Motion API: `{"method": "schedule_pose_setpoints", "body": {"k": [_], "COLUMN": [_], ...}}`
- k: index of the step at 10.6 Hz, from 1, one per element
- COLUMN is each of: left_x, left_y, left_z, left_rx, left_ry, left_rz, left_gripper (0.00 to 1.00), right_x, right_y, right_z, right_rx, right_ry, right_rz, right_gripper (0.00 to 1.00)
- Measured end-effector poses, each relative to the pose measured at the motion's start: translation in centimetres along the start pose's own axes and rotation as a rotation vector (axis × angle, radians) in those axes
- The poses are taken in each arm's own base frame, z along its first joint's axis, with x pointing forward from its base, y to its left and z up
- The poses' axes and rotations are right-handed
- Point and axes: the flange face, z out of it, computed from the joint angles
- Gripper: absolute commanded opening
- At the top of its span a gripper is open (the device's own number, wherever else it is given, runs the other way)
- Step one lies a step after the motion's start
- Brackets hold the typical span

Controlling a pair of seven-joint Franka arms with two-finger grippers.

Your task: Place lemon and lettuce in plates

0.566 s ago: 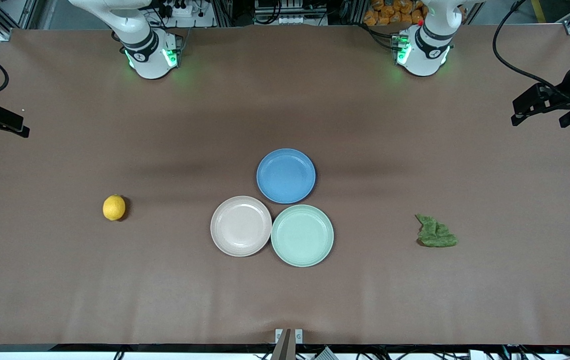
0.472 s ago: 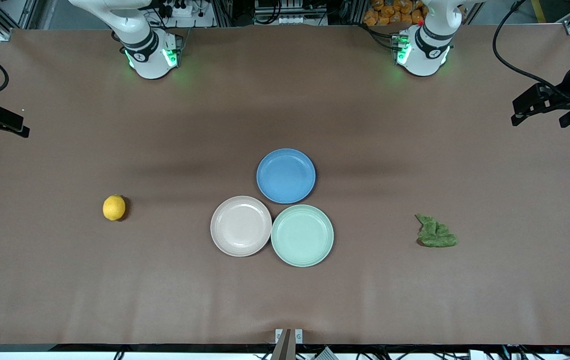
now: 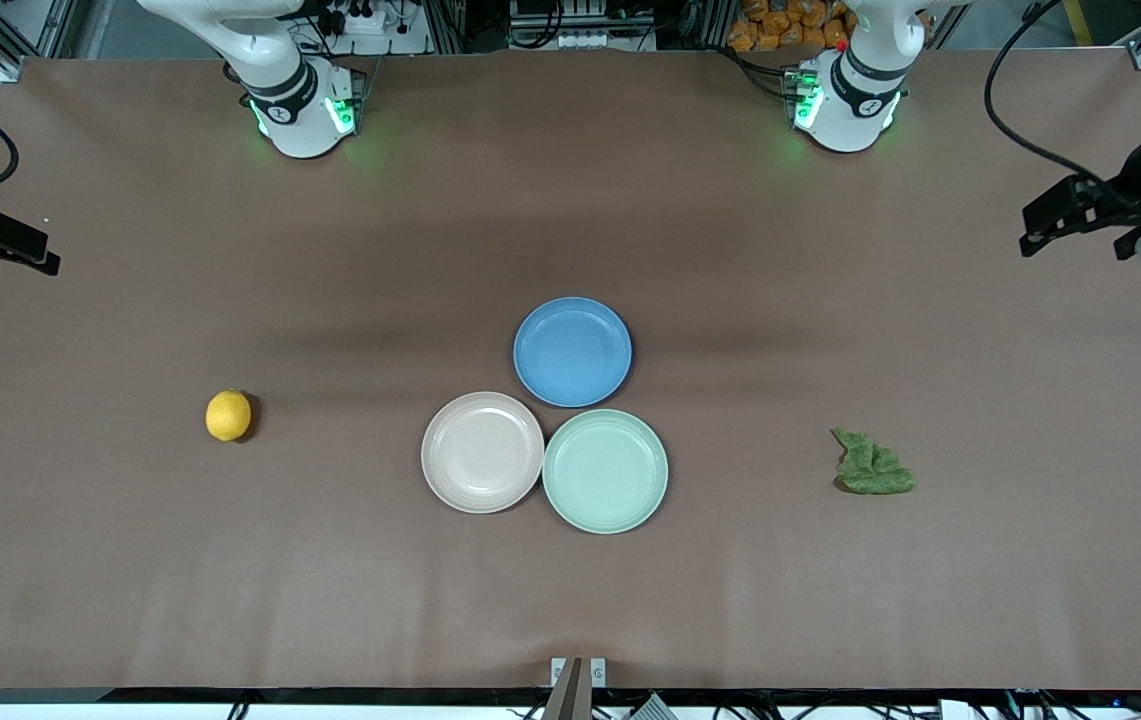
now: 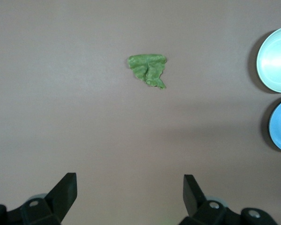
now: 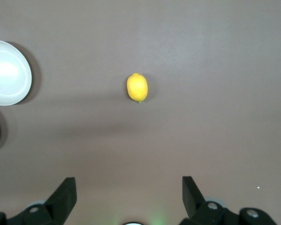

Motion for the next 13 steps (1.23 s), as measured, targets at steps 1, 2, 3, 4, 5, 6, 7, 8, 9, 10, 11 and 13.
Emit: {"method": "schedule_pose_setpoints", "body": {"k": [1,2,3,4,5,6,7,8,9,10,11,13], "left_x": [0.8,1.9,3.3,4.6,6.0,7.4,8.6,9.6,10.2,10.6,11.0,12.0], "left_y": [-0.2,-0.3,-0.5,-0.6,-0.7,-0.8,-0.9,-0.9,-1.0,-1.0,-0.9,-0.3], "left_z": [1.6,3.7,5.9,8.3,11.0,14.2,17.9,21.8,25.6,28.9,31.4,35.7], "left_rx": [-0.004,-0.010,-0.016,-0.023,-0.029,-0.037,-0.045,-0.051,-0.042,-0.023,-0.017,-0.012], "left_ry": [-0.029,-0.051,-0.057,-0.053,-0.046,-0.032,-0.019,-0.004,0.014,0.031,0.050,0.106], "left_rz": [-0.001,-0.001,-0.001,-0.001,-0.002,-0.003,-0.004,-0.005,0.003,0.022,0.035,0.062], "left_gripper": [1.00,1.00,1.00,1.00,1.00,1.00,1.00,1.00,1.00,1.00,1.00,1.00], "right_x": [0.0,0.0,0.0,0.0,0.0,0.0,0.0,0.0,0.0,0.0,0.2,0.8], "right_y": [0.0,0.0,0.0,0.0,-0.1,-0.1,-0.1,-0.1,-0.1,-0.1,-0.1,-0.1], "right_z": [0.0,0.0,0.0,0.1,0.1,0.2,0.3,0.3,0.4,0.7,1.0,2.5], "right_rx": [0.000,0.000,0.000,0.000,0.000,0.000,0.000,0.000,0.001,0.001,0.001,0.003], "right_ry": [0.000,-0.001,-0.001,-0.002,-0.003,-0.006,-0.009,-0.011,-0.013,-0.016,-0.013,0.006], "right_rz": [0.000,0.000,-0.001,-0.001,-0.001,-0.001,-0.001,-0.002,-0.002,-0.002,-0.002,-0.002], "right_gripper": [1.00,1.00,1.00,1.00,1.00,1.00,1.00,1.00,1.00,1.00,1.00,1.00]}}
